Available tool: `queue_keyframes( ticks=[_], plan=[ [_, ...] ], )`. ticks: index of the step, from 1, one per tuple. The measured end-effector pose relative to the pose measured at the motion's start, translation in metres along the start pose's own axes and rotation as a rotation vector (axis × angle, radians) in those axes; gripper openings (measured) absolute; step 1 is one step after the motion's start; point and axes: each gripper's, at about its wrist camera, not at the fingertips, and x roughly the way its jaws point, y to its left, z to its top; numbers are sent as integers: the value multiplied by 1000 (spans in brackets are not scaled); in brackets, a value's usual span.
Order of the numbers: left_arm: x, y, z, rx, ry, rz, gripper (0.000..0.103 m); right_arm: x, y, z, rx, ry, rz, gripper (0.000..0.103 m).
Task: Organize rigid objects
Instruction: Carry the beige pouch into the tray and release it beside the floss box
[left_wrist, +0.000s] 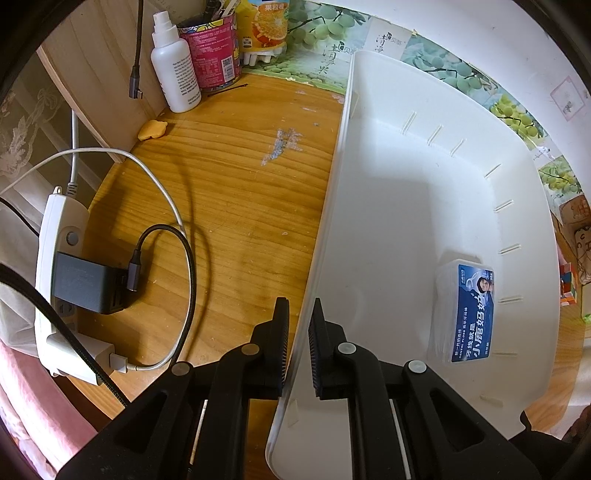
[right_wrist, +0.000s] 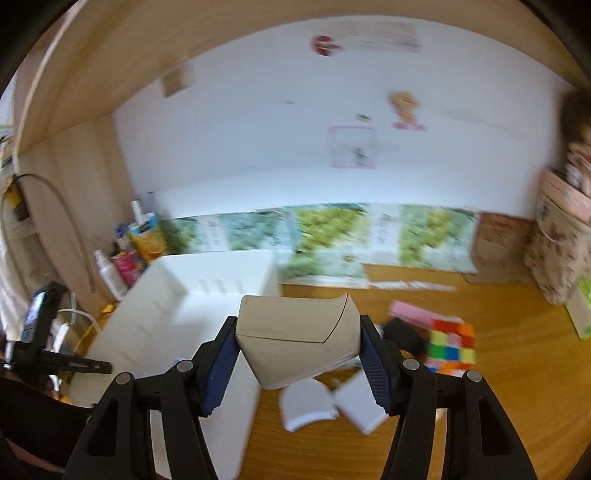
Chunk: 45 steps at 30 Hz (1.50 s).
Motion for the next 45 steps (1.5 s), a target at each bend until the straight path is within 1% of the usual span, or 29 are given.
queue_keyframes(
  ticks=[5,14,18,22,25,27,31,33,35,37,39,43,45],
  plan=[
    [0,0,1,1,-2,-5,11,2,32,4,-55,8,81,63],
    [1,0,3,5,-4,-8,11,13,82,-4,-122,79,245,63],
    [1,0,3,6,-4,-9,12,20,97,-10,-144,123,286,63],
    [1,-1,3,6,-4,-8,11,22,106,-14,-178,156,307,63],
    [1,-1,3,6,-4,-8,11,21,108,-15,-181,160,307,65],
    [1,-1,3,6,-4,-7,12,20,105,-15,-168,153,295,71],
    [1,-1,3,9,-4,-6,12,21,99,-11,-148,136,270,73],
    [1,-2,3,9,-4,-7,12,20,96,-10,-137,123,256,77],
    [1,-2,4,10,-4,-7,12,18,93,-10,-129,109,243,77],
    [1,-2,4,9,-4,-7,12,17,89,-8,-117,91,221,78],
    [1,-2,4,9,-4,-7,12,15,83,-7,-107,75,196,81],
    [1,-2,4,9,-4,-7,12,14,67,-4,-64,51,147,81],
    [1,-2,4,9,-4,-7,12,13,54,-3,-32,43,105,81]
  ],
)
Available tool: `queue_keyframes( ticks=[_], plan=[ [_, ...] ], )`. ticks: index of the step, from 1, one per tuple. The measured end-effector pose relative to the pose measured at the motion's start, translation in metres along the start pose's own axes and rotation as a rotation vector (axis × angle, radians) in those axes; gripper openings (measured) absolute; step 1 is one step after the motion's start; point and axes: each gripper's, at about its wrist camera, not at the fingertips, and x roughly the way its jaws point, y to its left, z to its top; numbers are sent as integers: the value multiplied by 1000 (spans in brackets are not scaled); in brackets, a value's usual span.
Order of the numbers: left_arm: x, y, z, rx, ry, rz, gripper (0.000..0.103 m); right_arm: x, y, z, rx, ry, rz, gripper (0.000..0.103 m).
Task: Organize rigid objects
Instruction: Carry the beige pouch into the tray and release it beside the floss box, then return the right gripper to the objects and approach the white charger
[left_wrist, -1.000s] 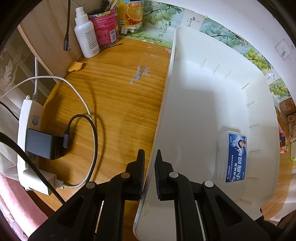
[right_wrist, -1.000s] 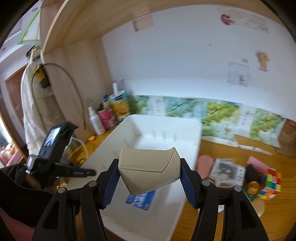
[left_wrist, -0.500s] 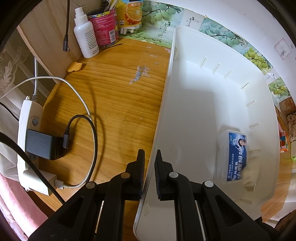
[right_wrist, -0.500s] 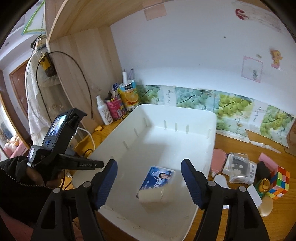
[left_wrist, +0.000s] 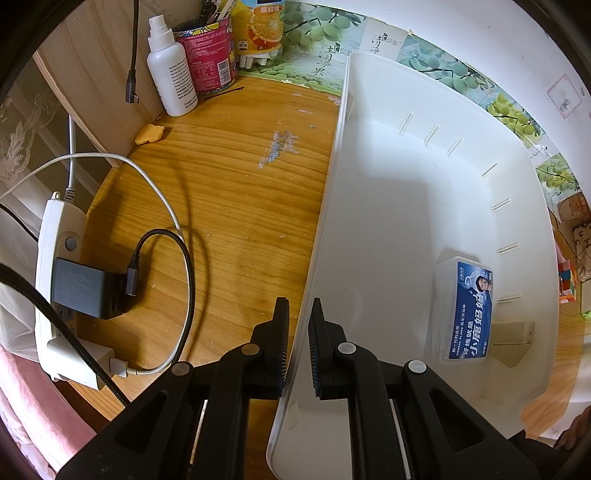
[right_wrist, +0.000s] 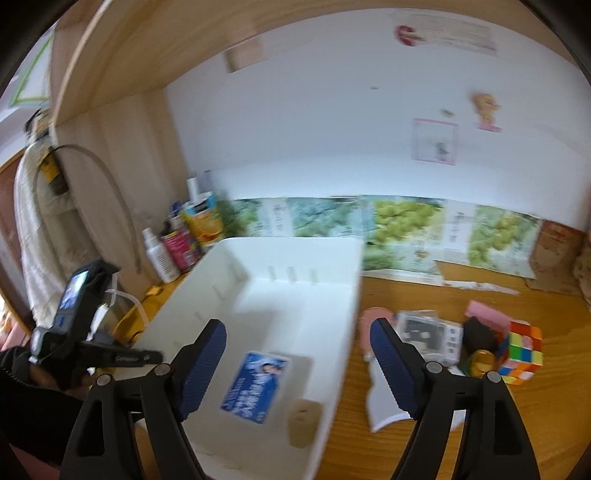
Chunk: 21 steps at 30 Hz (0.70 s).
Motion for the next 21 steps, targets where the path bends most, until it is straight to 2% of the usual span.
queue_keyframes(
  ticks=[11,21],
  plan=[
    [0,0,1,9,0,7,12,-13,-75,-11,250,8,-142,82],
    [1,1,2,10,-1,9,12,-12,-121,-39,414,102,-228,82]
  ],
)
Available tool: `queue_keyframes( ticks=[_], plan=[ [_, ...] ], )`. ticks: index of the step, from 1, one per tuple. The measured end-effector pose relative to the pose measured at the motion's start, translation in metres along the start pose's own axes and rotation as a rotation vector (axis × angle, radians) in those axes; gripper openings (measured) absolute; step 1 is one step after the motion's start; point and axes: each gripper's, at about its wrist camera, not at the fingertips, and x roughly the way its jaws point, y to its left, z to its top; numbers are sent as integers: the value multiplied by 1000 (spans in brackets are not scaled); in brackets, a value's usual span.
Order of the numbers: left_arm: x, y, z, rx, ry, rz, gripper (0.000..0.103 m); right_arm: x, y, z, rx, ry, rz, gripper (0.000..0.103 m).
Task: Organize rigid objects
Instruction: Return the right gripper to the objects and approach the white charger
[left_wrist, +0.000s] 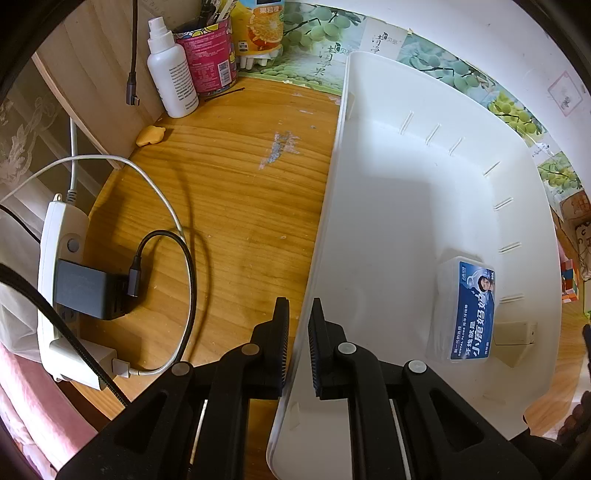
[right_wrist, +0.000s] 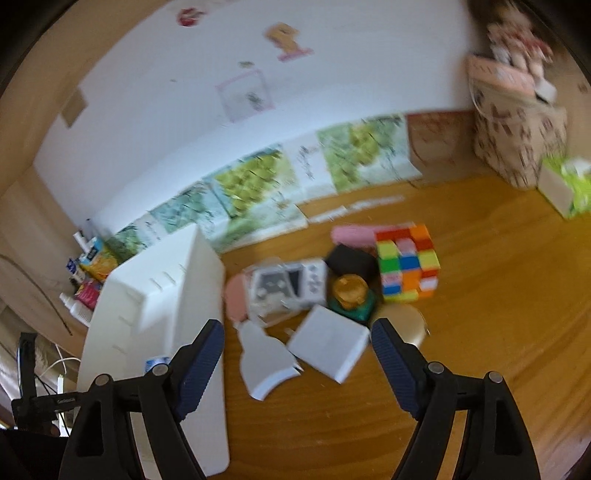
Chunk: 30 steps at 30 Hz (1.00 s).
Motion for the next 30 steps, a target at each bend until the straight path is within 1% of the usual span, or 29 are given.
queue_keyframes(
  ticks=[6,9,12,15,23,30],
  plan=[
    [0,0,0,1,0,0,12,18,-23,-9,99,81,-45,82],
    [0,0,0,0,0,0,12,26,-32,-12,162,118,-37,82],
    [0,0,0,0,1,0,12,35,-35,-14,196,145,-36,82],
    [1,1,0,2,1,1,12,45,-36,-16,221,170,-14,82],
    [2,1,-1,7,5,3,12,65,-36,-14,280,219,1,82],
    [3,0,-2,13,9,7,12,80,-40,-14,346,241,-13,82]
  ],
)
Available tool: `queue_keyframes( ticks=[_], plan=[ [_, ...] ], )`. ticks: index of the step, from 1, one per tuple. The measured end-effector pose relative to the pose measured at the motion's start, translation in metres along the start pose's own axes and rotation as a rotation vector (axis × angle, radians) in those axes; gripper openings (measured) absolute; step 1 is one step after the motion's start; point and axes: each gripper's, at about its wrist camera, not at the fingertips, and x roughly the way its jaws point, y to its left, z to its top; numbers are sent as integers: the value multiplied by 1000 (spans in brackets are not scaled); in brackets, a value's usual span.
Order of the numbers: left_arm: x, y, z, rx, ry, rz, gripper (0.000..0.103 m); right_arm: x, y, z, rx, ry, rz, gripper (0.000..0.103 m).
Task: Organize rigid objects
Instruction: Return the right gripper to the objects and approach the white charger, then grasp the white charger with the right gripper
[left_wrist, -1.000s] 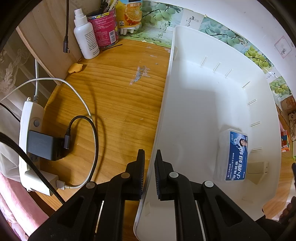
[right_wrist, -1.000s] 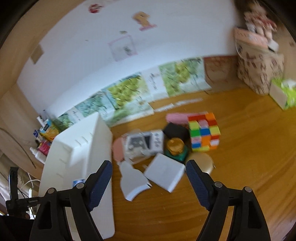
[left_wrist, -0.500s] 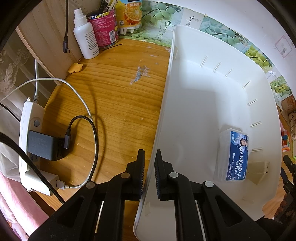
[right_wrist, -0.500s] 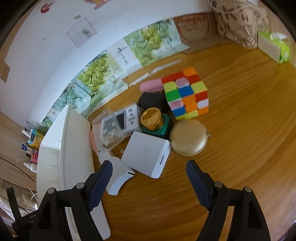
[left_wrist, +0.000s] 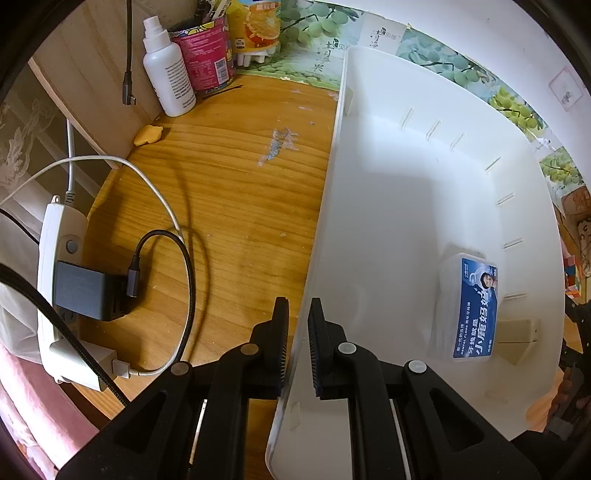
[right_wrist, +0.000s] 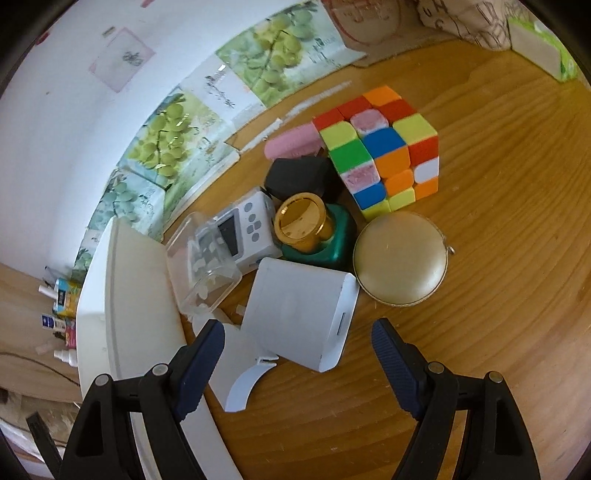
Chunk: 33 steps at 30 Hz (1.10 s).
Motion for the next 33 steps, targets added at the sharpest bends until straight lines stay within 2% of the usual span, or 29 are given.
queue_keyframes(
  ticks=[7,17,20,22,33],
  plan=[
    [1,-2,1,2,6,3,12,7,8,4,-20,-14,-42,83],
    [2,-3,1,7,10,5,12,17,30,6,-119,13,-182,83],
    [3,-3,1,8,11,5,12,17,33,4,-156,9,-217,75],
    [3,-4,1,9,11,6,12,17,33,4,-166,10,-208,71],
    [3,-5,2,9,12,6,12,14,32,2,-174,22,-205,70]
  ],
)
